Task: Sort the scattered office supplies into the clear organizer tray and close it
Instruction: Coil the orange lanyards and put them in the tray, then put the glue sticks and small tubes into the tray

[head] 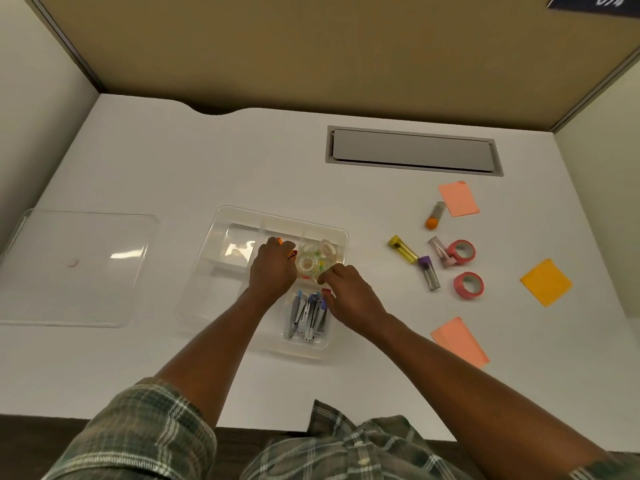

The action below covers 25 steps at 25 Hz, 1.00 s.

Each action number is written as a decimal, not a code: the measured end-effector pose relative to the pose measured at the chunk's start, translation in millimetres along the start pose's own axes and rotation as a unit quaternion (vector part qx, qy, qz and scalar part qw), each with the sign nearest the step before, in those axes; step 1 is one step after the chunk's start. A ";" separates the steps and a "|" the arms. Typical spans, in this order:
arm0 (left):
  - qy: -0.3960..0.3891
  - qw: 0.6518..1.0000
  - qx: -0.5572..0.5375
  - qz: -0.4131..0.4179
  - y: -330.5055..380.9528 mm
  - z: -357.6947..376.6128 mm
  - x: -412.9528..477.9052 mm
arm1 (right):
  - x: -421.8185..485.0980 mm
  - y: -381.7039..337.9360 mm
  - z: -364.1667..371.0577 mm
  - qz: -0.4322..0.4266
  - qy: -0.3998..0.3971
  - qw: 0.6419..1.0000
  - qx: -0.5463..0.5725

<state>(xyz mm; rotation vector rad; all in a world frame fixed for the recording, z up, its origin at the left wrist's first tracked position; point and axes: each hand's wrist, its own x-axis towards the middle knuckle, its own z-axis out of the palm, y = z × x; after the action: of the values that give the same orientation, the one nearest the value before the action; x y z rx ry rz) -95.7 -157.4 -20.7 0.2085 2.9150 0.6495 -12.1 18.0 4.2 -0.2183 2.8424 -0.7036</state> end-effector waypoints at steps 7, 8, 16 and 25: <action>0.001 0.999 0.019 -0.028 44.7 16.3 -3.9 | -14.6 43.2 -25.4 -0.021 -0.002 0.998 0.051; 0.016 0.999 0.027 -0.041 52.6 16.5 -5.4 | -17.3 48.4 -31.0 -0.027 0.013 0.997 0.065; 0.080 0.979 0.064 0.176 164.8 46.3 -2.5 | -48.9 144.0 -61.6 0.129 0.120 0.984 -0.038; -0.140 0.953 0.202 0.176 224.5 97.3 -1.0 | -97.5 187.4 -41.3 0.117 -0.025 0.990 -0.078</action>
<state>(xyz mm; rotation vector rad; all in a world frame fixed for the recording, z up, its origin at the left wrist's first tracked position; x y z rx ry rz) -54.8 83.6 -11.0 0.8105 2.7134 0.0379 55.2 219.1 -33.1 0.0745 2.8119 -0.4228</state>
